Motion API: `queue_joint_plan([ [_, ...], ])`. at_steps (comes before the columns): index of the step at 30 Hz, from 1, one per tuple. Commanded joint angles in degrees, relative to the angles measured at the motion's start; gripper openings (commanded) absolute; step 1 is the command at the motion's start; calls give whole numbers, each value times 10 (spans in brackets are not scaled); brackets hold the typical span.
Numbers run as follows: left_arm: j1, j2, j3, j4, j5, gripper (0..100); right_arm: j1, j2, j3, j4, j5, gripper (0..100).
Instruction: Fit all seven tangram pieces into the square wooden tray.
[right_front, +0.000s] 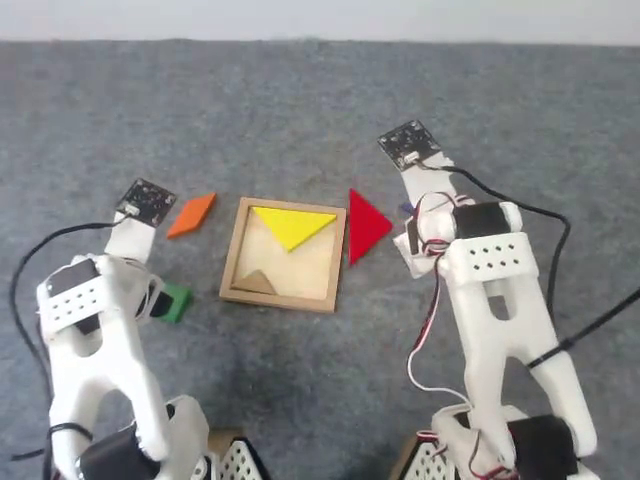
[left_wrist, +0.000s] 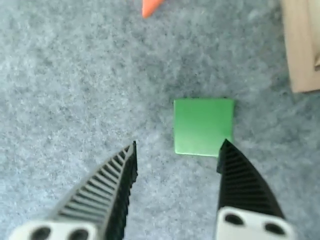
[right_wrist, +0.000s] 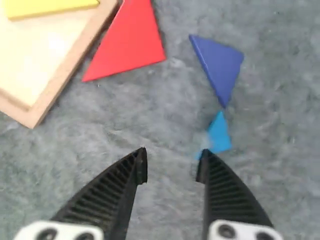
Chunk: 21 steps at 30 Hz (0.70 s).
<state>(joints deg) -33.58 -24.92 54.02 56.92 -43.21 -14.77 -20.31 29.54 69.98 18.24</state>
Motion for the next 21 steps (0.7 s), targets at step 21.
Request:
queue_joint_plan([
  [21,1,241,-175,15,71,250,-100,392,-319,-7,-145,203],
])
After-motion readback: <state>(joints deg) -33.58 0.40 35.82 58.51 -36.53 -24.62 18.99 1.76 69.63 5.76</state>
